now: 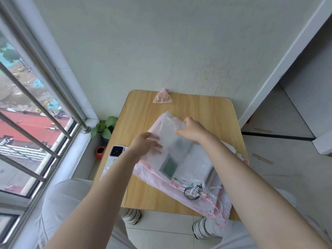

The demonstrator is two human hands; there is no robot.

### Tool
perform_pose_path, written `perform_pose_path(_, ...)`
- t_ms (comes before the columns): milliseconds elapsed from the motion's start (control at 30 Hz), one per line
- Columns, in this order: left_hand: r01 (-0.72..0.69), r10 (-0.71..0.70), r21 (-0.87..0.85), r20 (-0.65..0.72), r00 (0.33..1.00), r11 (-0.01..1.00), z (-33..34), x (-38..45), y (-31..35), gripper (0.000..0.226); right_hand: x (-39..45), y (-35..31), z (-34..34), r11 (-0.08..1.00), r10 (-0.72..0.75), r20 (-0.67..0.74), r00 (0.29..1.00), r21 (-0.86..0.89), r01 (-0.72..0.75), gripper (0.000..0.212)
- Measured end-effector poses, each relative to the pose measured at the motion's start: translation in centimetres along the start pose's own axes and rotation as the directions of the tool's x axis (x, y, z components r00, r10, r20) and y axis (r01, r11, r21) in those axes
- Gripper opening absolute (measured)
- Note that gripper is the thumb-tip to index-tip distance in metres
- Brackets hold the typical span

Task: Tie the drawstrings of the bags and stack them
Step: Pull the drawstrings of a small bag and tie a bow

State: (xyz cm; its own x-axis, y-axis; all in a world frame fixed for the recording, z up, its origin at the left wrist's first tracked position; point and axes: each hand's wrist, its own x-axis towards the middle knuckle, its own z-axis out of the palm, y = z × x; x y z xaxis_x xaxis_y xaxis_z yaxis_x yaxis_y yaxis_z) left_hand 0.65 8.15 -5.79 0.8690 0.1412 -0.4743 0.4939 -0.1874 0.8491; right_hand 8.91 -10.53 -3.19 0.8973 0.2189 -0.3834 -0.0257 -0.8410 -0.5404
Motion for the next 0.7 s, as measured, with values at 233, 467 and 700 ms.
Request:
perform_pose_path(233, -0.018, 0.018, 0.000, 0.044, 0.999, 1.000, 0.2, 0.3, 1.0, 0.024, 0.1, 1.3, 1.8, 0.994, -0.068, 0.073, 0.995, -0.079, 0.074, 0.016)
perform_pose_path(467, -0.035, 0.013, -0.170, -0.130, 0.991, 0.985, 0.6, 1.5, 2.7, 0.034, -0.9, -1.4, 0.6, 0.877, -0.345, 0.042, 0.938, -0.342, 0.338, 0.032)
perform_pose_path(700, -0.011, -0.085, -0.466, -0.185, 0.979, 0.885, -0.5, 2.2, 1.4, 0.007, -0.1, -0.2, 0.8, 0.969, -0.246, -0.039, 0.968, -0.028, 0.245, 0.029)
